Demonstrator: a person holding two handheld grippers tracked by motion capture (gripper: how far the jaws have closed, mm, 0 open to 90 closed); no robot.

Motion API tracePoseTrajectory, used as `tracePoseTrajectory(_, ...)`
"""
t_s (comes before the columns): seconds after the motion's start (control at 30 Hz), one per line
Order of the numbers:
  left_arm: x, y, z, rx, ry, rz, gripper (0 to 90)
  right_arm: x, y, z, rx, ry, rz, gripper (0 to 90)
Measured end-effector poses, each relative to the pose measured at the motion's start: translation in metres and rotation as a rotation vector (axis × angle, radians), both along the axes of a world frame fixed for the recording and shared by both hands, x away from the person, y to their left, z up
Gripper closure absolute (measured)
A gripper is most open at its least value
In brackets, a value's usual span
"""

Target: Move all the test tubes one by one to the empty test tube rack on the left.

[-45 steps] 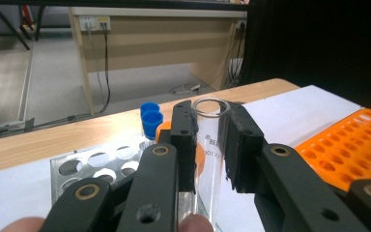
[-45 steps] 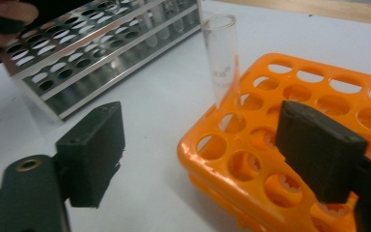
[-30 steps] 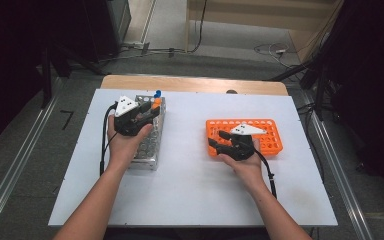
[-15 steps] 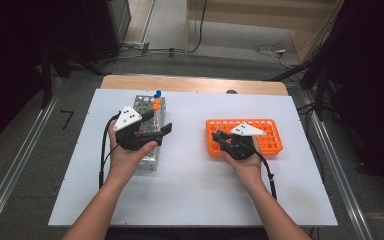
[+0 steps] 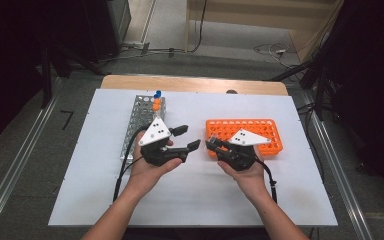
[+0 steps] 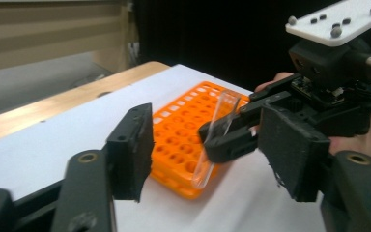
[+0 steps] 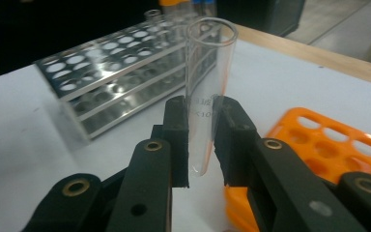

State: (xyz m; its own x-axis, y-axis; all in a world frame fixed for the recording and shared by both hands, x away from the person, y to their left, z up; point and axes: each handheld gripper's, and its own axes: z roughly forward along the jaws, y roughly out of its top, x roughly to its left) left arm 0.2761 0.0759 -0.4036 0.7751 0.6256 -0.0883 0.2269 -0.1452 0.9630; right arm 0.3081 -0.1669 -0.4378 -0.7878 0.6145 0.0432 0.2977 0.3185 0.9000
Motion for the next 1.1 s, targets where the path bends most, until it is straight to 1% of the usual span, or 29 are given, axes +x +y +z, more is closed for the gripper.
tracePoseTrajectory(0.03,0.000,-0.004,-0.001,0.008,0.001,-0.013,42.4,-0.003,0.003,0.001,-0.005,0.003,0.019,73.6)
tracePoseTrajectory(0.1,-0.001,-0.010,-0.004,0.024,0.001,-0.042,49.7,-0.009,0.008,0.004,-0.015,0.003,0.053,73.7)
tracePoseTrajectory(0.2,-0.003,-0.017,-0.006,0.024,0.007,-0.081,55.5,-0.016,0.014,0.008,-0.018,0.009,0.095,73.7)
tracePoseTrajectory(0.27,-0.005,-0.019,-0.006,0.030,0.007,-0.092,60.9,-0.020,0.017,0.010,-0.026,0.008,0.118,73.7)
tracePoseTrajectory(0.37,-0.005,-0.018,-0.006,0.020,0.008,-0.085,71.7,-0.025,0.020,0.012,-0.038,0.005,0.142,73.7)
tracePoseTrajectory(0.4,-0.005,-0.016,-0.006,0.019,0.009,-0.087,73.1,-0.025,0.020,0.012,-0.039,0.005,0.147,73.6)
tracePoseTrajectory(0.47,-0.006,-0.014,-0.006,0.023,-0.002,-0.075,75.3,-0.026,0.020,0.012,-0.035,0.013,0.152,73.5)
tracePoseTrajectory(0.53,-0.006,-0.011,-0.005,0.008,-0.002,-0.076,76.0,-0.026,0.019,0.012,-0.021,0.018,0.160,72.1)
tracePoseTrajectory(0.6,-0.005,-0.005,-0.002,0.005,-0.015,-0.049,76.1,-0.026,0.016,0.012,-0.009,0.020,0.158,64.8)
tracePoseTrajectory(0.63,-0.004,-0.001,-0.001,-0.001,-0.020,-0.034,76.1,-0.026,0.013,0.012,-0.003,0.021,0.158,59.0)
tracePoseTrajectory(0.67,-0.003,0.004,0.000,-0.001,-0.024,-0.011,76.1,-0.026,0.010,0.011,-0.001,0.017,0.150,52.1)
tracePoseTrajectory(0.7,-0.001,0.009,0.001,-0.004,-0.028,0.014,76.1,-0.026,0.006,0.010,0.002,0.018,0.140,47.2)
tracePoseTrajectory(0.73,0.002,0.015,0.002,-0.012,-0.028,0.032,76.1,-0.026,0.000,0.009,0.006,0.015,0.138,43.5)
tracePoseTrajectory(0.8,0.007,0.029,0.003,-0.014,-0.037,0.090,76.1,-0.027,-0.013,0.007,0.013,0.011,0.118,35.3)
tracePoseTrajectory(0.83,0.011,0.036,0.003,-0.024,-0.040,0.113,76.1,-0.027,-0.020,0.006,0.015,0.009,0.106,31.6)
tracePoseTrajectory(0.9,0.018,0.052,0.004,-0.041,-0.042,0.169,76.1,-0.028,-0.036,0.003,0.017,0.007,0.079,26.7)
tracePoseTrajectory(0.97,0.025,0.065,0.004,-0.041,-0.053,0.224,76.2,-0.029,-0.052,0.000,0.016,0.015,0.052,21.7)
tracePoseTrajectory(1.03,0.033,0.077,0.004,-0.055,-0.051,0.269,76.1,-0.031,-0.067,-0.004,0.010,0.024,0.026,17.3)
tracePoseTrajectory(1.07,0.036,0.082,0.003,-0.063,-0.048,0.290,76.2,-0.032,-0.075,-0.006,0.008,0.031,0.025,14.0)
tracePoseTrajectory(1.1,0.039,0.086,0.002,-0.066,-0.046,0.306,76.2,-0.033,-0.082,-0.007,0.009,0.038,0.020,12.6)
